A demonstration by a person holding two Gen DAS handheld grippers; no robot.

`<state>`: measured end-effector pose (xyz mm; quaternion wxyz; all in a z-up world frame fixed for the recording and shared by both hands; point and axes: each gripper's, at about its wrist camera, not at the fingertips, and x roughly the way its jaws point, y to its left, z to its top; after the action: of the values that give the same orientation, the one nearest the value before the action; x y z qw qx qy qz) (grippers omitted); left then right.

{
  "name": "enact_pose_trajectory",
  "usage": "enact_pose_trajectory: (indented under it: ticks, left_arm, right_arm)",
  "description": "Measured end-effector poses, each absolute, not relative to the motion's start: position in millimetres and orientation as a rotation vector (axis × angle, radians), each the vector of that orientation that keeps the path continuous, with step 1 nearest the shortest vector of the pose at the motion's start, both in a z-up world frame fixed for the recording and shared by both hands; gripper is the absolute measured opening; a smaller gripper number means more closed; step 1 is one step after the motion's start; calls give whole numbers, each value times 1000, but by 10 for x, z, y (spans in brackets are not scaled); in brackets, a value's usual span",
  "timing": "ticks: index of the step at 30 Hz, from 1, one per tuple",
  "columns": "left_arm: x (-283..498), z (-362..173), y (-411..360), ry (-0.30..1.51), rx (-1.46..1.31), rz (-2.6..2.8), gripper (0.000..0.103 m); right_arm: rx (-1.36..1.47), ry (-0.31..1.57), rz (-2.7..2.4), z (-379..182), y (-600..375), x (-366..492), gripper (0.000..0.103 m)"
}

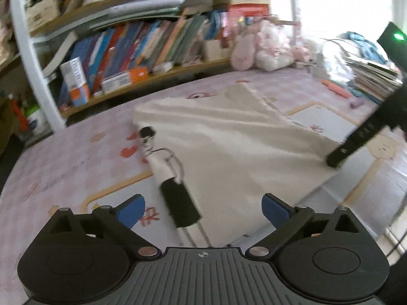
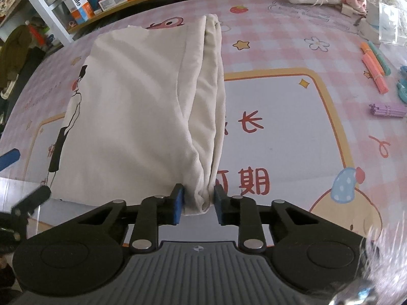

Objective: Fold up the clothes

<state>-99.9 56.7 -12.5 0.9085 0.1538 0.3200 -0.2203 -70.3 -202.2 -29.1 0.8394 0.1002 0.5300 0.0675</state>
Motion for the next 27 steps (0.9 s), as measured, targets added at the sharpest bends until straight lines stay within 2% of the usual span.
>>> enact_pose_trajectory:
  ticks: [4, 11, 27]
  left_arm:
    - [-1046, -129, 523, 646, 318, -508, 100]
    - [-1065, -148, 521, 629, 235, -539, 103]
    - [-1147, -360, 243, 529, 386, -519, 103]
  right_arm:
    - [339, 1129, 140, -235, -2127, -689, 16]
    - [545, 1056, 189, 83, -2288, -688, 14]
    - [616, 996, 253, 486, -2226, -573, 13]
